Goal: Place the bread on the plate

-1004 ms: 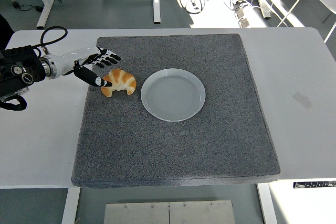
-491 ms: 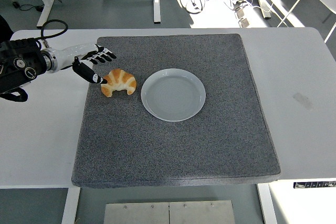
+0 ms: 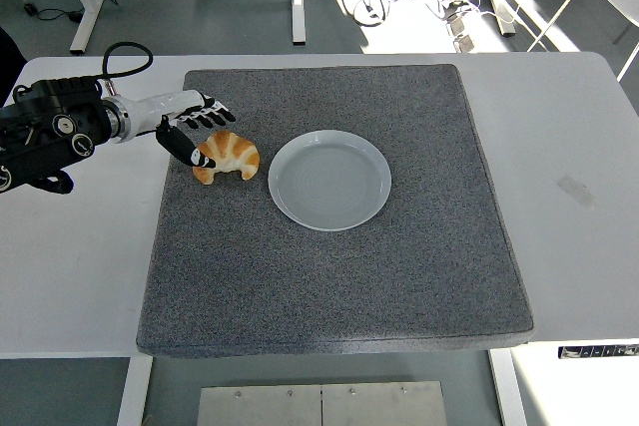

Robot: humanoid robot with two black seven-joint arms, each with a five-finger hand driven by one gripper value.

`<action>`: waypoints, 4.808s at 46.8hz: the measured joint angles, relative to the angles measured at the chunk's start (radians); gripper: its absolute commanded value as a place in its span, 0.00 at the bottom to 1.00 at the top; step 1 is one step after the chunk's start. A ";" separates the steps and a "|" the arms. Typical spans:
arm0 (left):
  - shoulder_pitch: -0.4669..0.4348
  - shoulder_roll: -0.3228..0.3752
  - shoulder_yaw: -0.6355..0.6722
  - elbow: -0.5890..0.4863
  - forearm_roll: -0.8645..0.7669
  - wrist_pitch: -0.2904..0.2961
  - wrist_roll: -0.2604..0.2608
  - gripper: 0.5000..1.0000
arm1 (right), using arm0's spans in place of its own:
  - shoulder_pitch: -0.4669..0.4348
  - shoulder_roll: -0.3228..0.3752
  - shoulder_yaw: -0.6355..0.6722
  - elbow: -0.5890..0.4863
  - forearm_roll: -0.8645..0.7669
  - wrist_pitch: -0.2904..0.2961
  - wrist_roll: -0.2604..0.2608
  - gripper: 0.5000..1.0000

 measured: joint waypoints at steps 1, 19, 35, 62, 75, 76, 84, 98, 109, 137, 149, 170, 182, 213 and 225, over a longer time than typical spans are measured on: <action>0.000 -0.004 0.000 0.000 0.004 0.005 0.000 0.69 | 0.000 0.000 0.000 0.000 0.000 0.000 0.000 1.00; 0.009 -0.048 0.008 0.010 0.041 0.062 0.013 0.69 | 0.000 0.000 0.000 0.000 0.000 0.000 0.000 1.00; 0.024 -0.049 0.011 0.017 0.085 0.110 0.015 0.68 | 0.000 0.000 0.000 0.000 0.000 0.000 0.000 1.00; 0.055 -0.103 0.027 0.070 0.101 0.138 0.015 0.35 | 0.000 0.000 0.000 0.000 0.000 0.000 0.000 1.00; 0.048 -0.101 0.025 0.070 0.100 0.138 0.011 0.11 | 0.000 0.000 0.000 0.000 0.000 0.000 0.000 1.00; 0.047 -0.101 0.025 0.070 0.100 0.138 0.010 0.11 | 0.000 0.000 0.000 0.000 0.000 0.000 0.000 1.00; 0.040 -0.096 0.023 0.068 0.097 0.134 0.007 0.11 | 0.000 0.000 0.000 0.000 0.000 0.000 0.000 1.00; -0.048 -0.038 -0.013 0.051 0.080 0.063 0.012 0.09 | 0.000 0.000 0.000 0.000 0.000 0.000 0.000 1.00; -0.065 0.002 -0.078 0.049 0.089 -0.016 0.013 0.08 | 0.000 0.000 0.000 0.000 0.000 0.000 0.000 1.00; -0.135 -0.094 -0.082 0.049 0.096 -0.017 0.035 0.08 | 0.000 0.000 0.000 0.000 0.000 0.000 0.000 1.00; -0.139 -0.187 -0.079 0.050 0.098 -0.014 0.044 0.08 | 0.000 0.000 0.000 0.000 0.000 0.000 0.000 1.00; -0.066 -0.270 -0.061 0.053 0.101 0.017 0.041 0.08 | 0.000 0.000 0.000 0.000 0.000 0.000 0.000 1.00; -0.030 -0.318 0.000 0.078 0.101 0.101 0.035 0.08 | 0.000 0.000 0.000 0.000 0.000 0.000 0.000 1.00; -0.013 -0.349 -0.007 0.114 0.077 0.116 0.029 0.71 | 0.000 0.000 0.000 0.000 0.000 0.000 0.000 1.00; -0.021 -0.335 -0.024 0.102 0.040 0.103 0.024 0.72 | 0.000 0.000 0.000 0.000 0.000 0.000 0.000 1.00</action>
